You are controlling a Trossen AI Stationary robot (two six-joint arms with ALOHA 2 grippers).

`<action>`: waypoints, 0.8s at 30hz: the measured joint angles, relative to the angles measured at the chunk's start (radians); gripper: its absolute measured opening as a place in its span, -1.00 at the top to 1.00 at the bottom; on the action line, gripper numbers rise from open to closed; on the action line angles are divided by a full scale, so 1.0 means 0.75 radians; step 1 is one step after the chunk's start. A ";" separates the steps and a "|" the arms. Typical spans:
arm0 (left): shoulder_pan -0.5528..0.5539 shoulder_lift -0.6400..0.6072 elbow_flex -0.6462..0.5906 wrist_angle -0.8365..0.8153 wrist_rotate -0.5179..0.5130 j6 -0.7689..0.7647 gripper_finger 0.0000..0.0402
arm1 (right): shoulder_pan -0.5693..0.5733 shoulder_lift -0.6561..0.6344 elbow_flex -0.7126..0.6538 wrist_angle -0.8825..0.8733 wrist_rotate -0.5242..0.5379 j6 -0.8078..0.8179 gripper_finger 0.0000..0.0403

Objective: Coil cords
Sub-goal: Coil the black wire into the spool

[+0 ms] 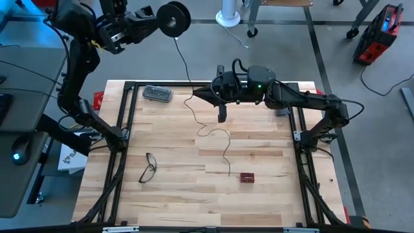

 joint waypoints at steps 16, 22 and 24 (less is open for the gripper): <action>0.041 -0.050 -0.001 -0.510 -0.058 -0.015 1.00 | 0.140 -0.194 0.002 -0.396 0.054 -0.009 1.00; 0.007 -0.065 -0.001 -0.886 0.026 -0.161 1.00 | 0.194 -0.324 0.002 -0.612 0.219 -0.049 1.00; -0.038 -0.062 -0.001 -0.980 0.031 -0.181 1.00 | 0.203 -0.362 0.002 -0.656 0.287 -0.070 1.00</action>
